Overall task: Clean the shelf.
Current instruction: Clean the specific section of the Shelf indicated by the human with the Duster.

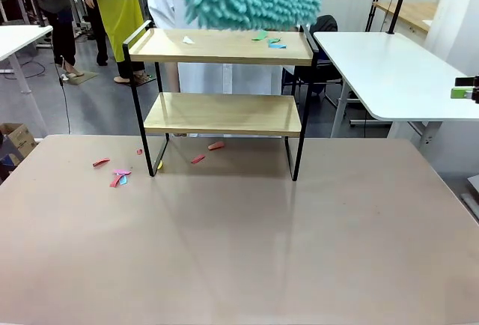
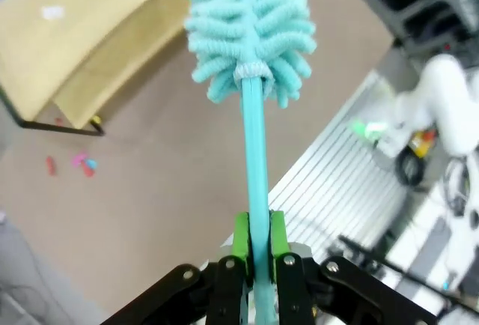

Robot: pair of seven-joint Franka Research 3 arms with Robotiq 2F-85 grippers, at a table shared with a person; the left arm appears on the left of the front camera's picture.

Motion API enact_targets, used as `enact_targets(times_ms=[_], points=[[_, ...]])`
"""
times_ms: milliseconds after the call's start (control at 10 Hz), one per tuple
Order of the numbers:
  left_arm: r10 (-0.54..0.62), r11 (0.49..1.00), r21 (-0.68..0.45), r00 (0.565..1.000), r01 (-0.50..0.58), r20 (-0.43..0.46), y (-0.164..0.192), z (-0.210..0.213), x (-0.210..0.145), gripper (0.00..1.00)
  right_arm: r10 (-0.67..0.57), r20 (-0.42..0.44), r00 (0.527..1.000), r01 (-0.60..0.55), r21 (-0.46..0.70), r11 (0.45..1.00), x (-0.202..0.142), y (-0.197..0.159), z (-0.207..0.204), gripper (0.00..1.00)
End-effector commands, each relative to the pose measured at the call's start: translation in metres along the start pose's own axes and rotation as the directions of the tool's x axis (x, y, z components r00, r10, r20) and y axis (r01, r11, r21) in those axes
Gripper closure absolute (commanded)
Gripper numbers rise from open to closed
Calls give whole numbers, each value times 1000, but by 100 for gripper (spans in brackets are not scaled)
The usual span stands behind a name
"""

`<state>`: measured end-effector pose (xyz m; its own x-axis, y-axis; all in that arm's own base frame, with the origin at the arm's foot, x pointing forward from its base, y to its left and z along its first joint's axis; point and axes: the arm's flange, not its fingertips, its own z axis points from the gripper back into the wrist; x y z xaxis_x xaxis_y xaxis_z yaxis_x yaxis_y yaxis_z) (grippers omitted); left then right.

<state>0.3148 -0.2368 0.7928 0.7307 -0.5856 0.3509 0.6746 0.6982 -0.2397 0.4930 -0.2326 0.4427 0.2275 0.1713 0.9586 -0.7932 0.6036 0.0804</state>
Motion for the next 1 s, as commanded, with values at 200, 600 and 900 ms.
enact_targets(times_ms=[200, 600, 900], points=[[296, 934, 182, 952, -307, 82, -65, -9, 104, 87, 6, -6, 1000, -6, -1, 1000, 2, 1, -1, 0], [325, 919, 197, 939, -342, 114, -69, -37, 108, 87, 6, -6, 1000, -6, -1, 1000, 2, 1, -1, 0], [389, 875, 240, 906, -420, 168, -86, -69, 122, 87, 6, -6, 1000, -6, -1, 1000, 2, 1, -1, 0]])
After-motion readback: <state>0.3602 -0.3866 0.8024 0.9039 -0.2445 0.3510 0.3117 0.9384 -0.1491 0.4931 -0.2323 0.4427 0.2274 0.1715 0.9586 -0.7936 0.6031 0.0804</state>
